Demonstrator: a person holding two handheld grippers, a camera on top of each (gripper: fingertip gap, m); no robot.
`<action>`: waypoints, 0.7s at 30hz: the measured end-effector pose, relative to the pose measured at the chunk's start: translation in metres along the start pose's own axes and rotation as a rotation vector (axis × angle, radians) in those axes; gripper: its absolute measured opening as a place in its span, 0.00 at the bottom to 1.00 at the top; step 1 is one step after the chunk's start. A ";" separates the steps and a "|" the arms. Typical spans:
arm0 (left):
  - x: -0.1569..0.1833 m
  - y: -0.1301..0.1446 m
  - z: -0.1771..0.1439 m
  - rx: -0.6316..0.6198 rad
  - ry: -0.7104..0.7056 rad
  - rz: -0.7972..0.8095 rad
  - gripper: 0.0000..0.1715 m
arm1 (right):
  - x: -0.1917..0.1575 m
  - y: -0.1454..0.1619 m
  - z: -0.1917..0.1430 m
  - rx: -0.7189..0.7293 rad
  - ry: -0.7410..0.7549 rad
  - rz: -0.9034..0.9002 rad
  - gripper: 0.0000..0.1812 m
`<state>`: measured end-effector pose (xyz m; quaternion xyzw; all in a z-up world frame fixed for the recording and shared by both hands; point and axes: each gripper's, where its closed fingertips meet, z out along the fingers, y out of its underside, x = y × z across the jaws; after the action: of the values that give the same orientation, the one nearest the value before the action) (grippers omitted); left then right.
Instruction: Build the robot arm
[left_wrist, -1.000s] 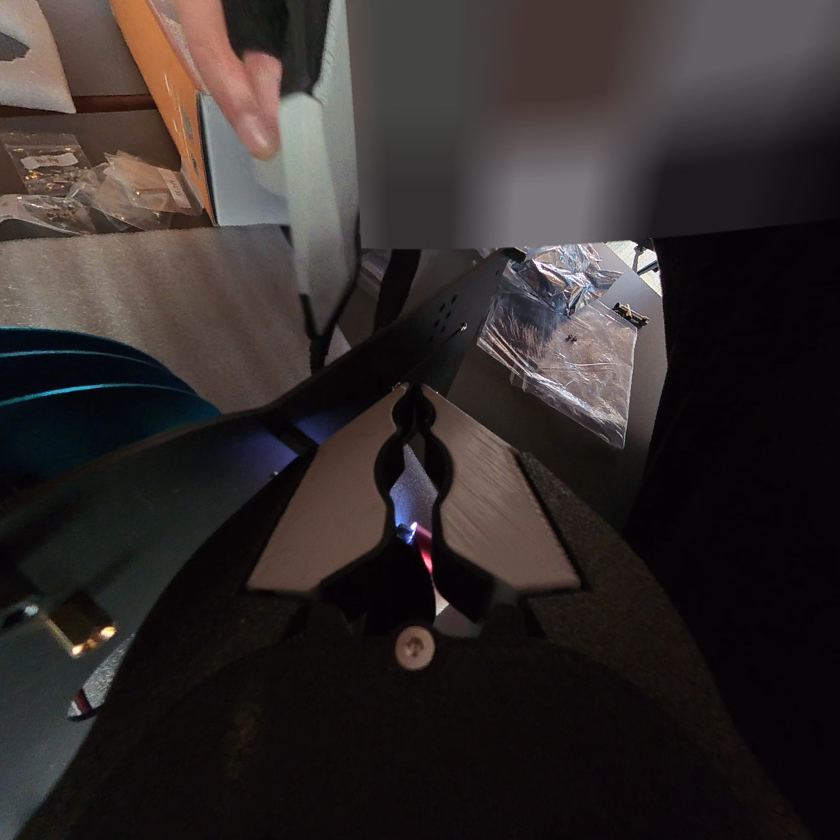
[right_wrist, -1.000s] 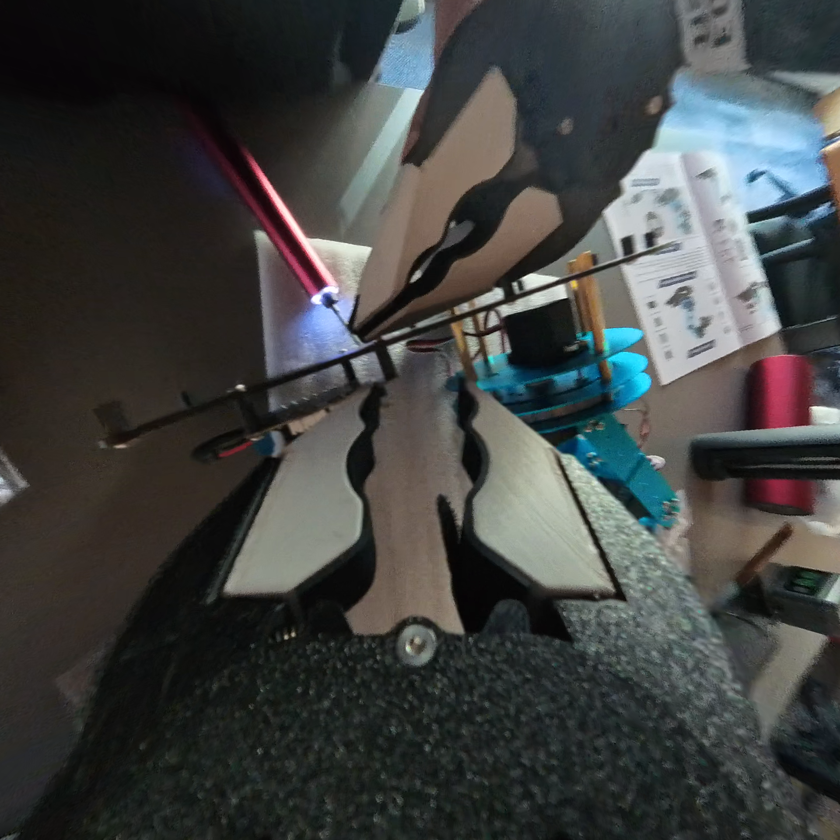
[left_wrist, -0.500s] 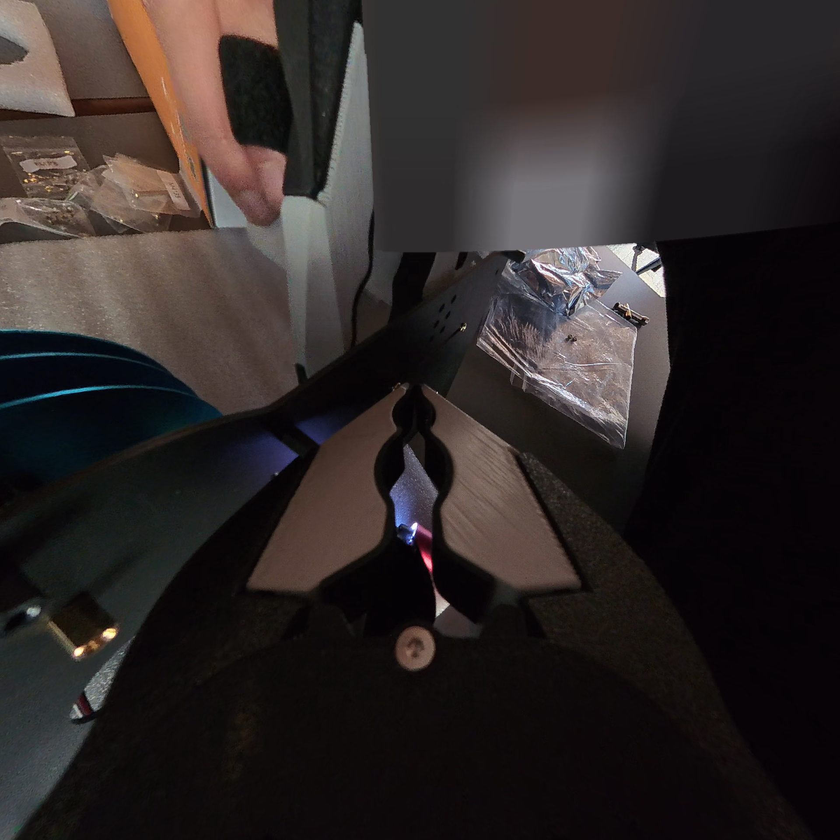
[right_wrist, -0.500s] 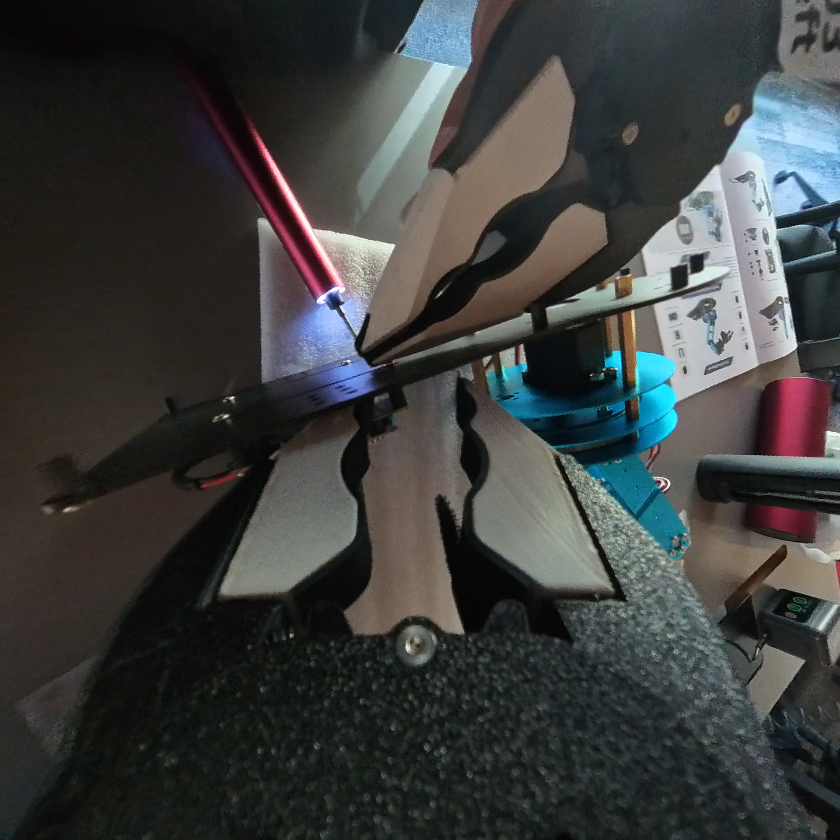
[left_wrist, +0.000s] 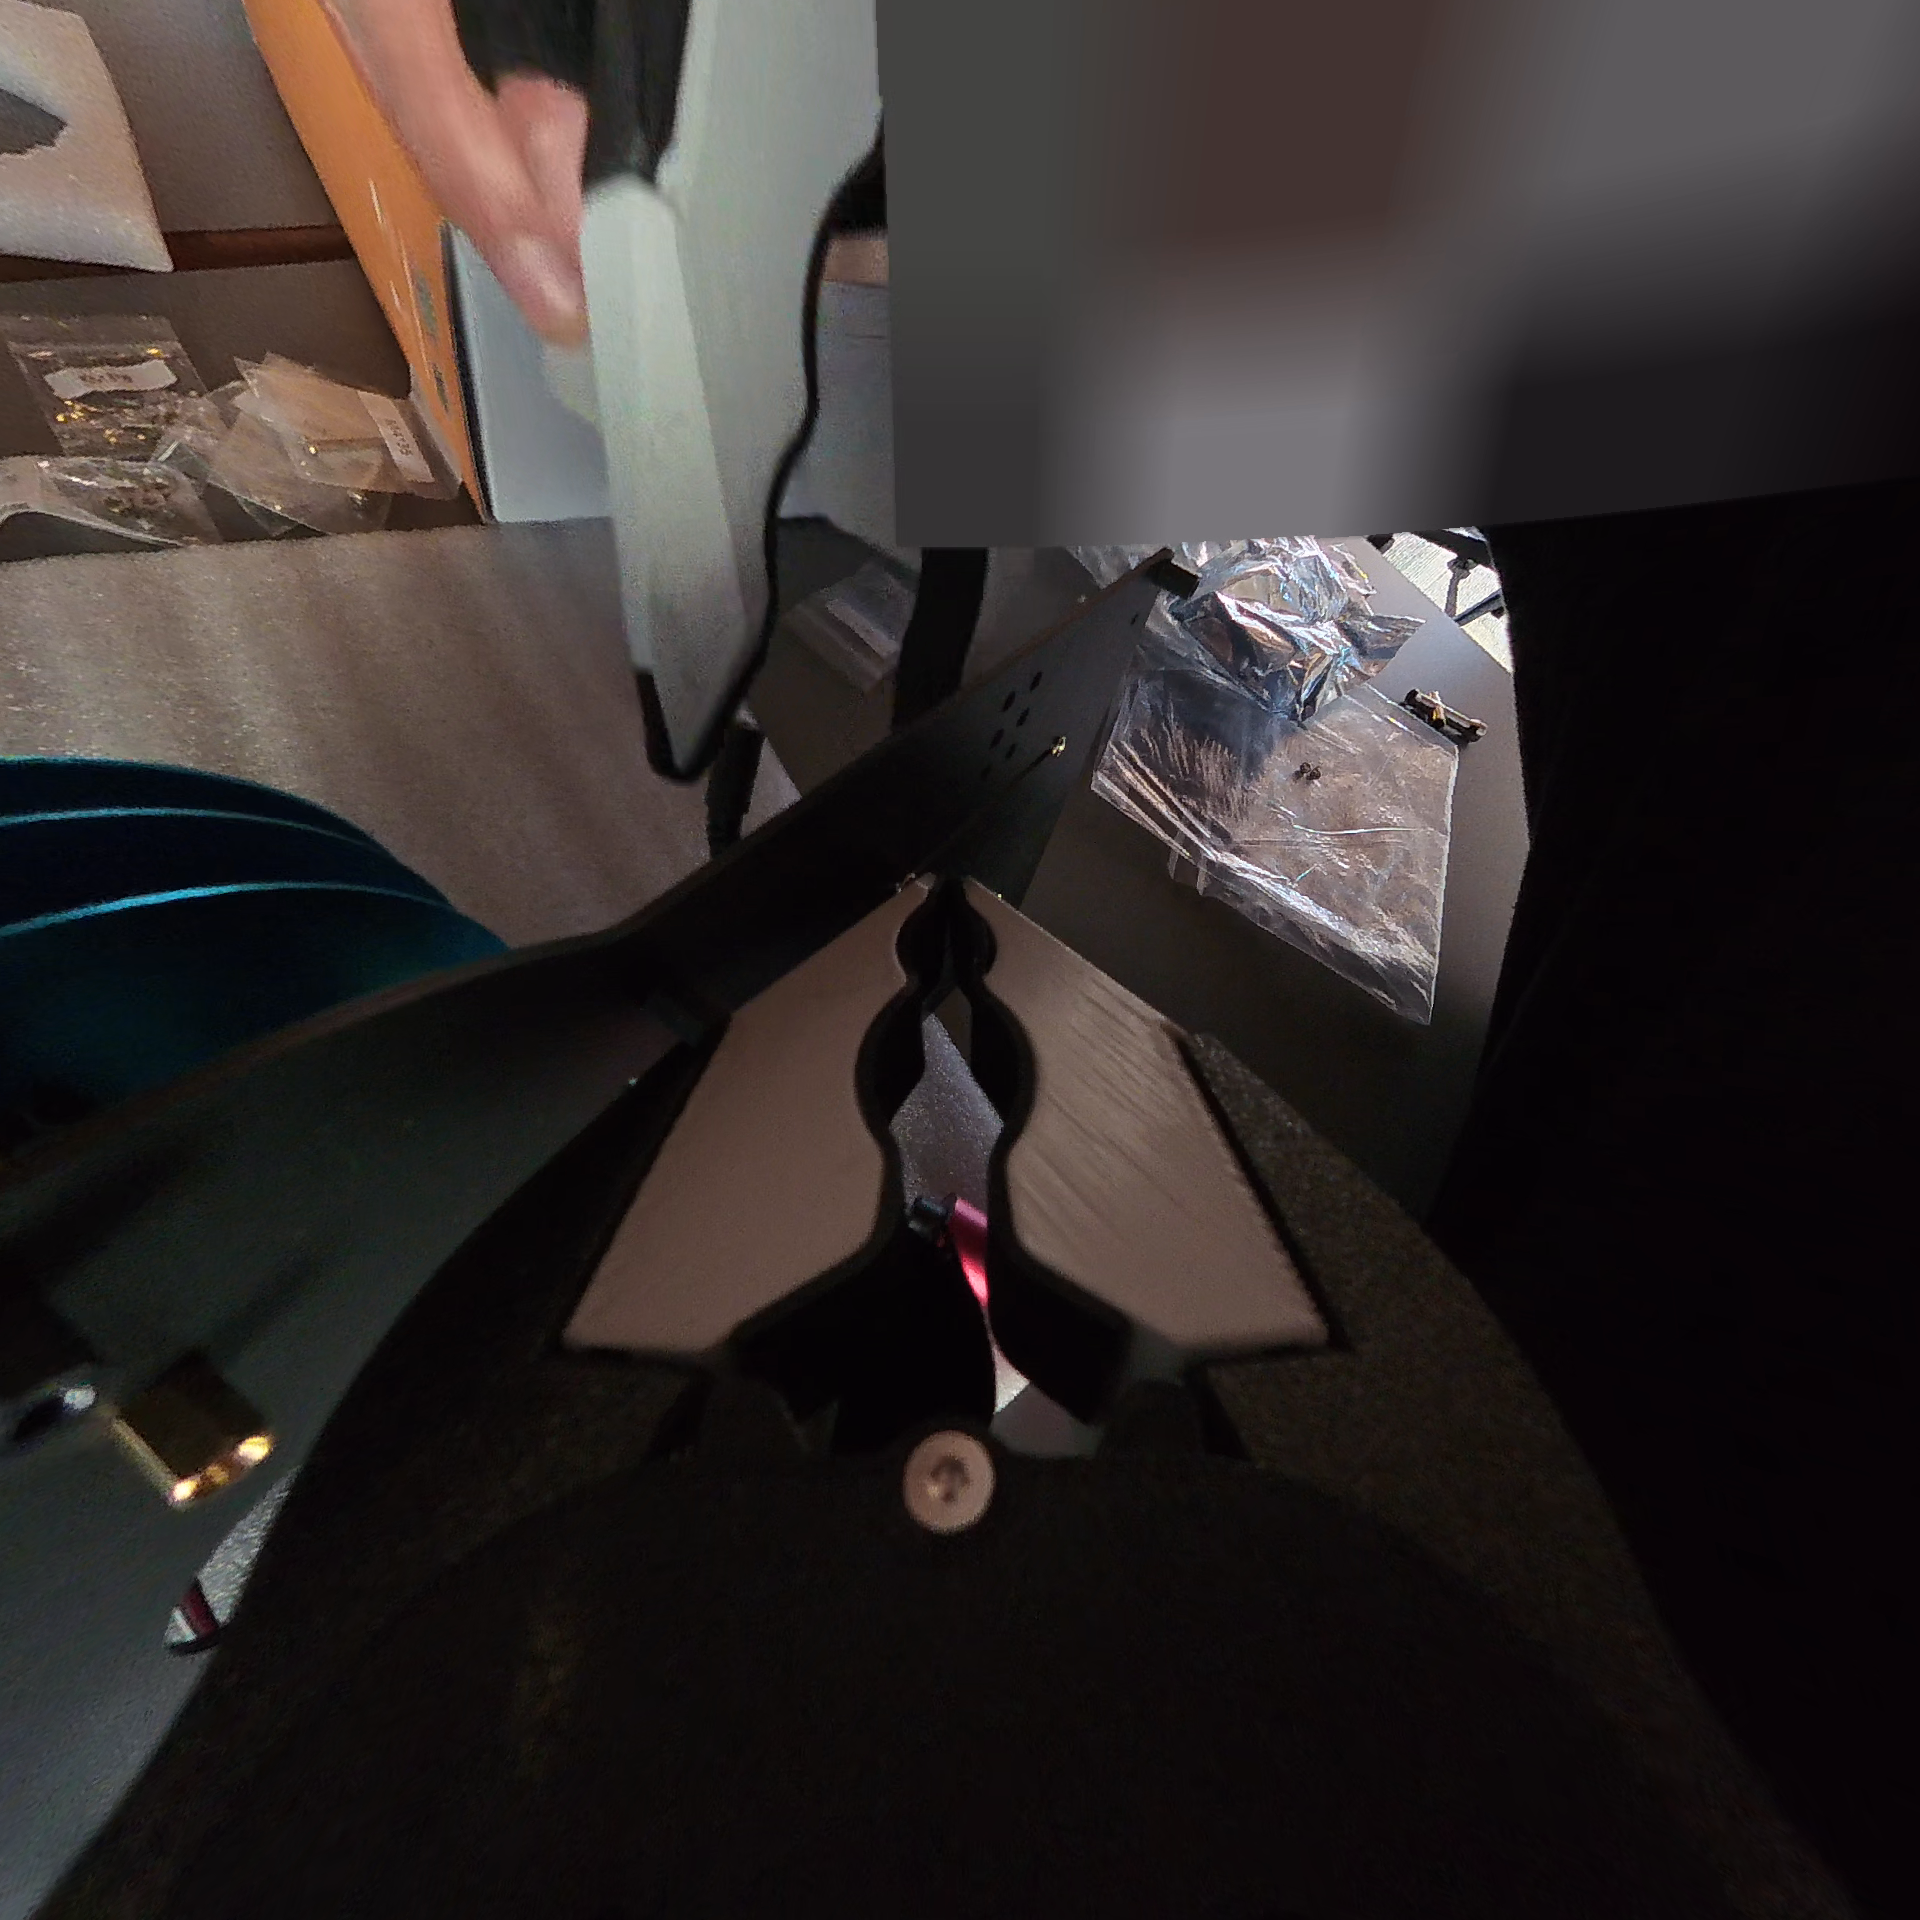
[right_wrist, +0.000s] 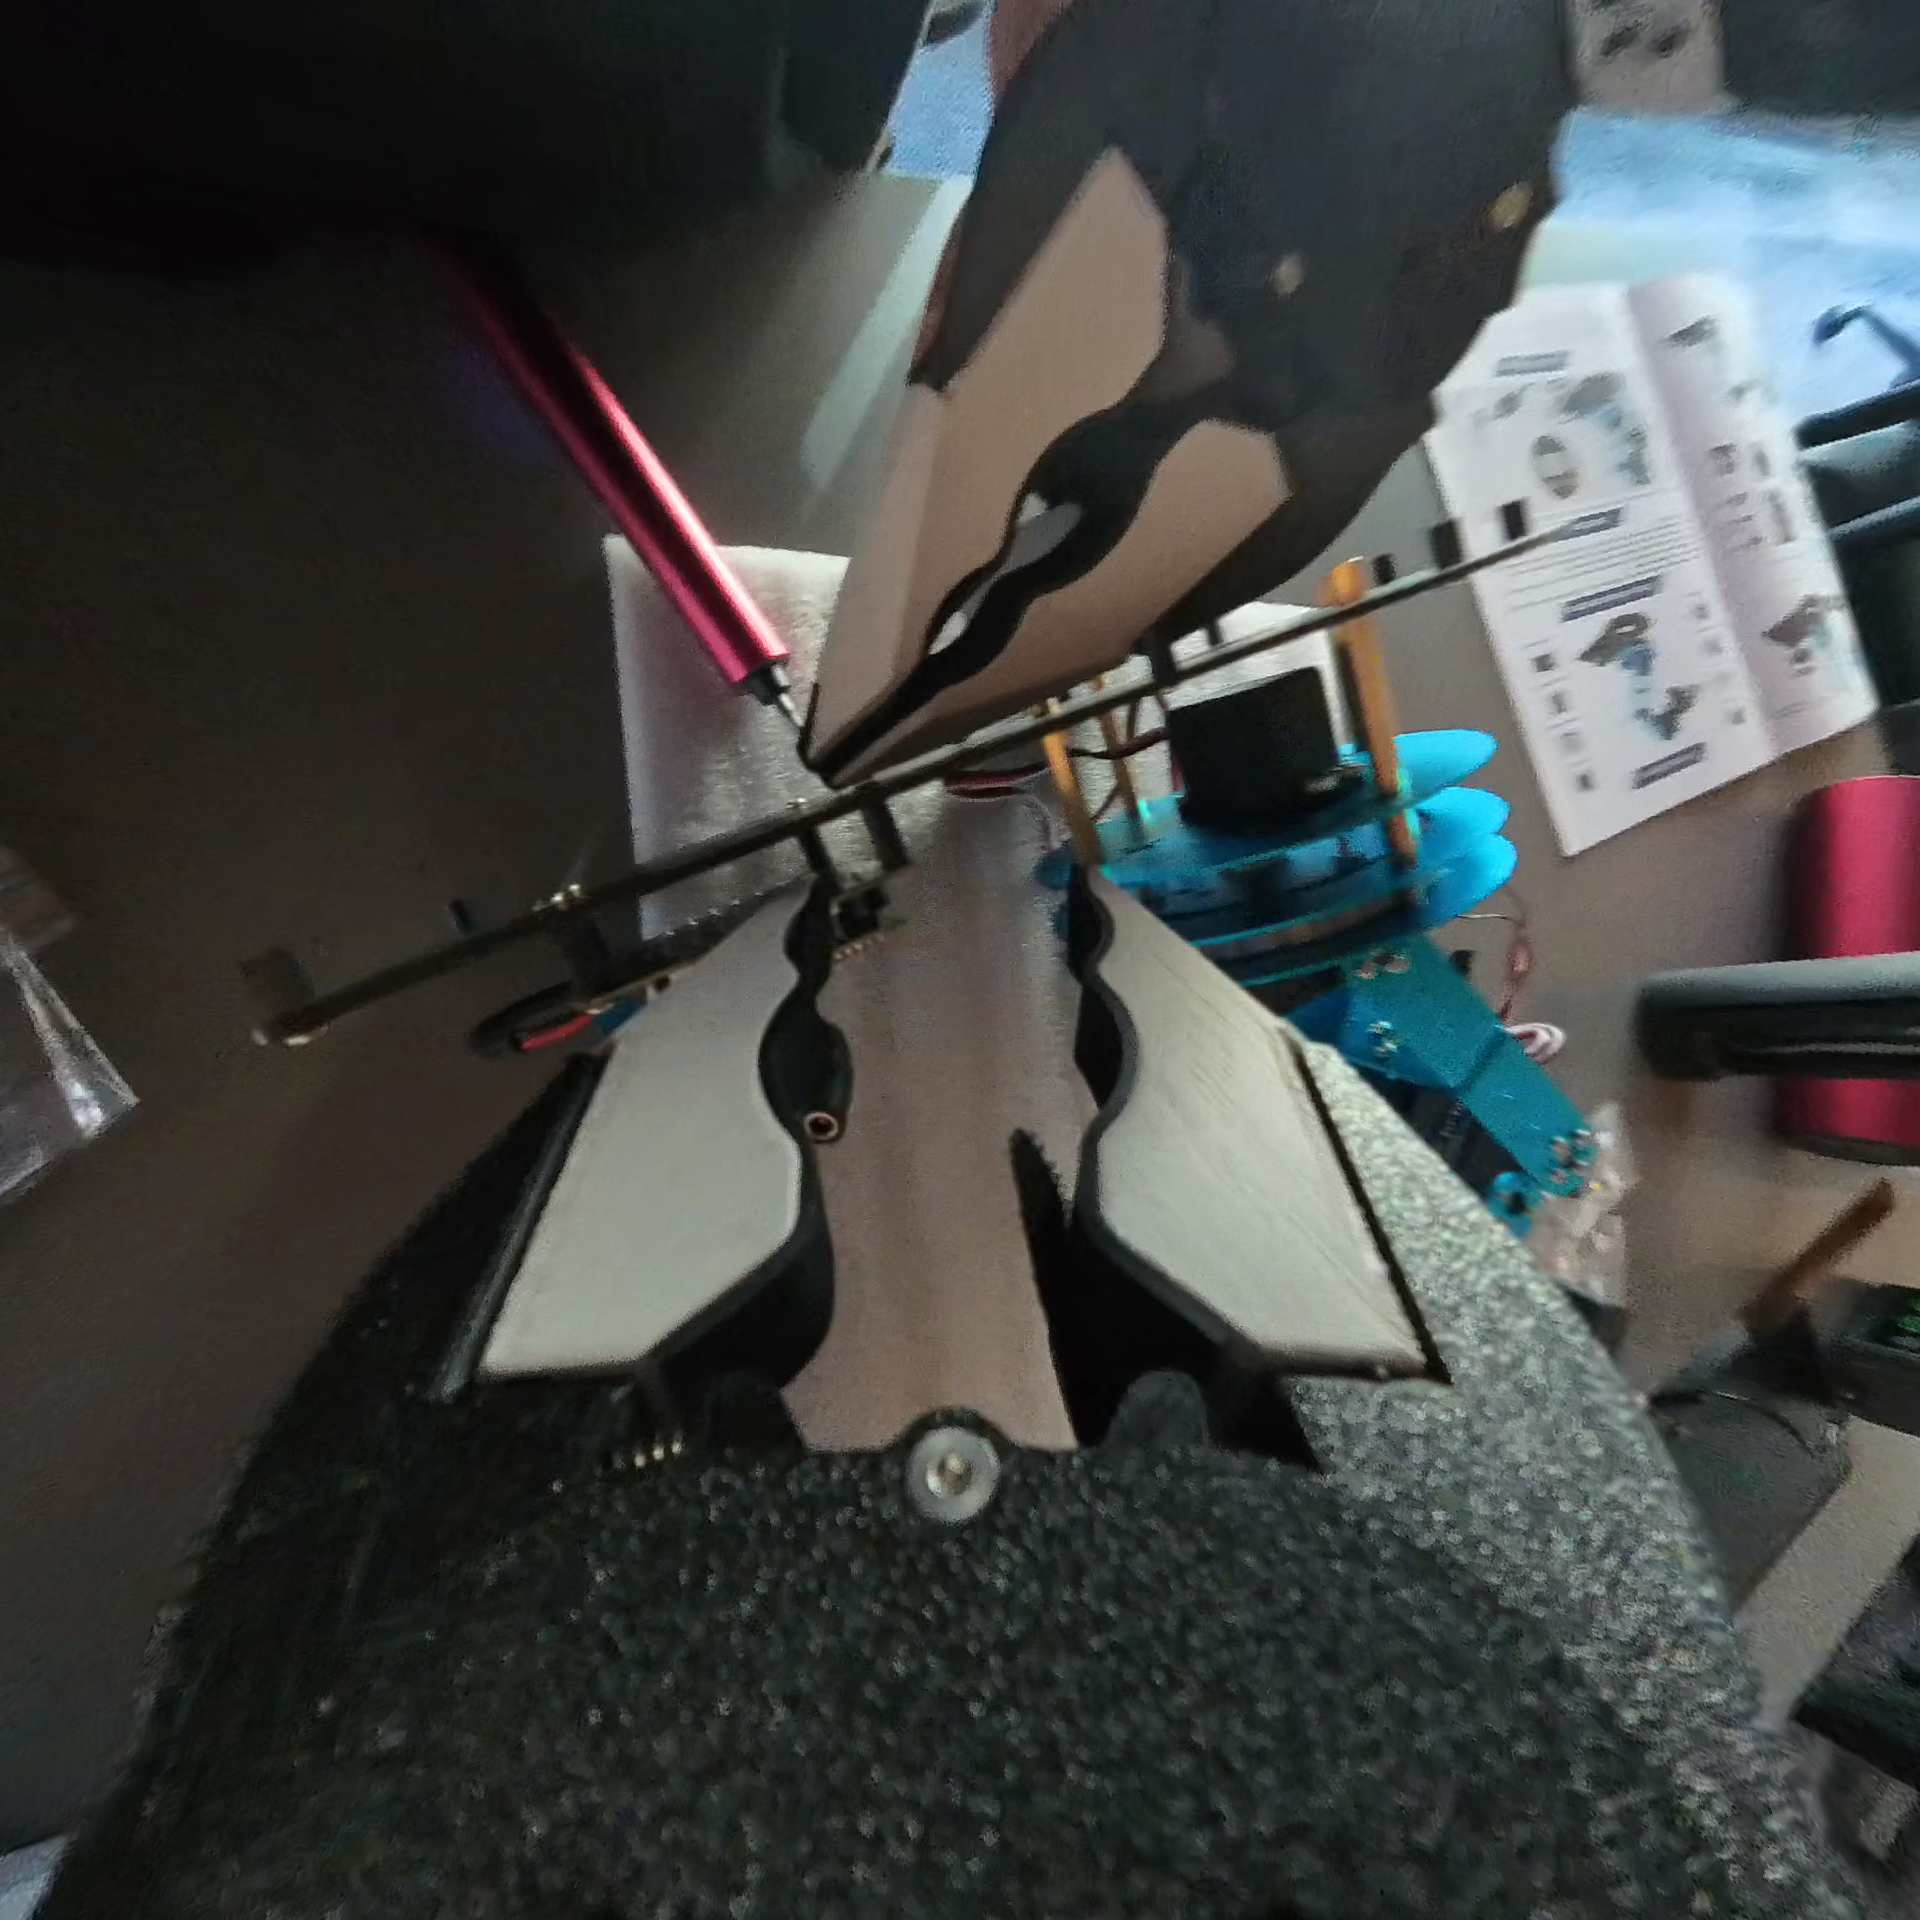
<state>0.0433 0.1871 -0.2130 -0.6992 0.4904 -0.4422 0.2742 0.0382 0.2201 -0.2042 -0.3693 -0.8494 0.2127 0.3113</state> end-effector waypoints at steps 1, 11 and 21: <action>0.000 0.000 0.000 0.000 0.000 0.000 0.00 | -0.003 0.001 0.004 -0.004 -0.009 -0.009 0.24; 0.000 0.000 -0.001 0.002 -0.002 0.003 0.00 | 0.011 -0.005 0.019 0.016 0.081 -0.045 0.28; -0.001 0.000 0.000 -0.001 0.004 0.006 0.00 | 0.013 -0.014 -0.001 0.100 0.081 -0.008 0.19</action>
<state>0.0434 0.1881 -0.2132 -0.6969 0.4932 -0.4424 0.2745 0.0251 0.2215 -0.1904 -0.3581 -0.8259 0.2386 0.3644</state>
